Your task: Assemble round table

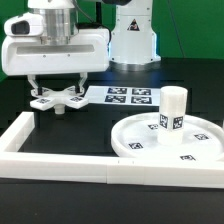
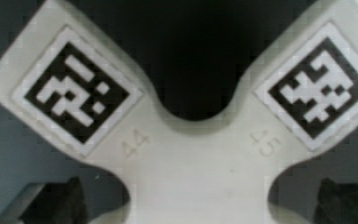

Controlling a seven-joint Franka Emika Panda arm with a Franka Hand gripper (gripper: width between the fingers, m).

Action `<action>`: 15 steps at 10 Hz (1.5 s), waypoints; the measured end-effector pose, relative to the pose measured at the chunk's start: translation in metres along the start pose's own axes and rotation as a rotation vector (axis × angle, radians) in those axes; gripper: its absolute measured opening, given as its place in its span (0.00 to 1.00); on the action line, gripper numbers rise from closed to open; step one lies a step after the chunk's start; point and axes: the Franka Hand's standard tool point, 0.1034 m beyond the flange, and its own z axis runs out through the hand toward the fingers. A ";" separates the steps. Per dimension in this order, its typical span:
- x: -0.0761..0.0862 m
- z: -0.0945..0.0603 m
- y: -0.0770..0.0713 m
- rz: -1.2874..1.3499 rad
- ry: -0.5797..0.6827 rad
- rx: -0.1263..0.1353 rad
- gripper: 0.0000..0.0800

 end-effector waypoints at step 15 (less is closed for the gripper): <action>-0.005 0.014 -0.003 -0.004 -0.026 0.012 0.56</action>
Offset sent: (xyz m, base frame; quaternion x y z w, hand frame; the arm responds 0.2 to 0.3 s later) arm 0.0013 0.0001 -0.0050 0.0033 0.0005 0.0006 1.0000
